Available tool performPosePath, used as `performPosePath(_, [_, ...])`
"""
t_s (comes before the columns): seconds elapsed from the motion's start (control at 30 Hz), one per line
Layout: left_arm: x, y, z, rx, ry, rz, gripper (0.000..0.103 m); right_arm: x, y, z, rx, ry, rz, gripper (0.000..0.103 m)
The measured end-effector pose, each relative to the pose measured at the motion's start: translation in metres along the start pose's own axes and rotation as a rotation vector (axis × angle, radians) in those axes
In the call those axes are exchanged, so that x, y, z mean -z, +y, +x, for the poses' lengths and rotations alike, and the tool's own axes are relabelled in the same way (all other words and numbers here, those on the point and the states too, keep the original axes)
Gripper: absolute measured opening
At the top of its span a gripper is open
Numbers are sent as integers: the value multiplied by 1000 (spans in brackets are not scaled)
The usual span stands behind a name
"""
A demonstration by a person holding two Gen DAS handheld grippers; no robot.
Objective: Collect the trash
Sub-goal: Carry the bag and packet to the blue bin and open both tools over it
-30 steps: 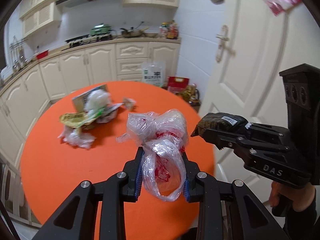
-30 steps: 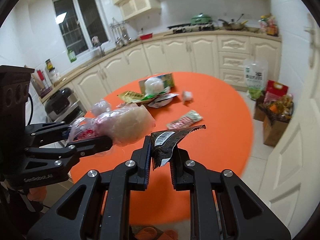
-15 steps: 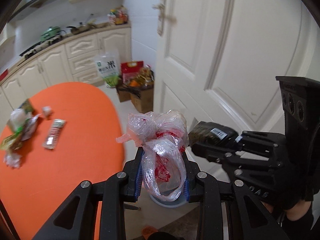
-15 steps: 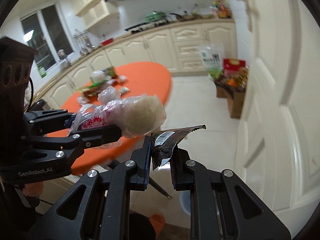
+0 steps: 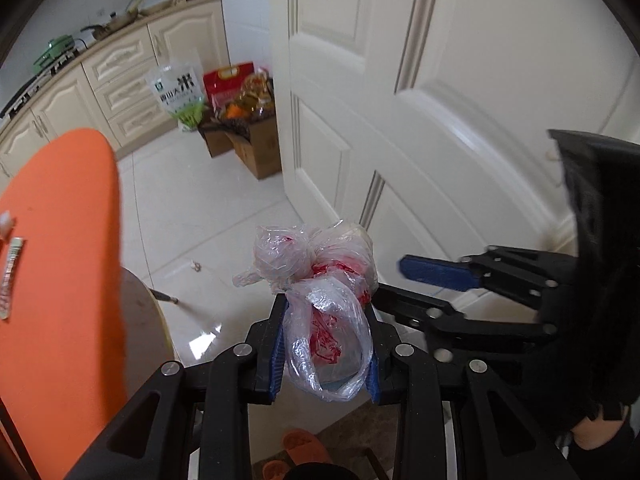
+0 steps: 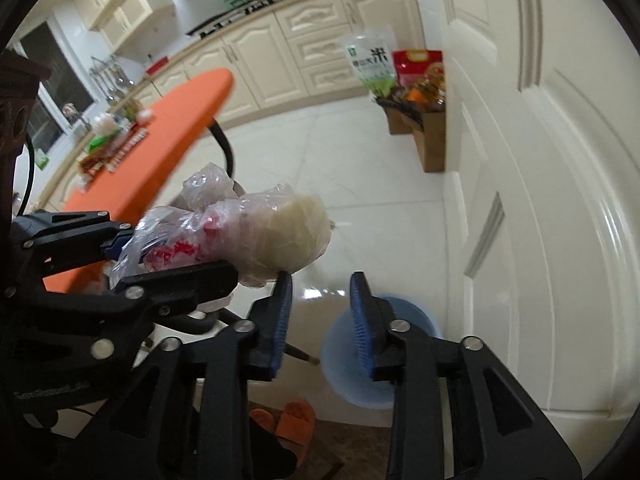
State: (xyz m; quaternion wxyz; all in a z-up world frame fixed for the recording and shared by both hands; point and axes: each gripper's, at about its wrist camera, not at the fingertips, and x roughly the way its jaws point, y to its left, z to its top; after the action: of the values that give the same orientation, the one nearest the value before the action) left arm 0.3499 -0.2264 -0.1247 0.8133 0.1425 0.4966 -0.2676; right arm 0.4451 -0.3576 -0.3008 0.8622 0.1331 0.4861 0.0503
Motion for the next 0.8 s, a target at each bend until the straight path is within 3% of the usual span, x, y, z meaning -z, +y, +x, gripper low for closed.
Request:
performPosePath(0.33, [-36, -11, 59, -15, 96, 5, 34, 14, -23, 7, 48, 47, 36, 39])
performPosePath(0.53, [-34, -14, 49, -41, 78, -7, 48, 14, -19, -1, 49, 32, 36, 40])
performPosePath(0.8, [-11, -6, 1, -45, -8, -30, 48, 7, 8, -31, 39, -18, 4, 41])
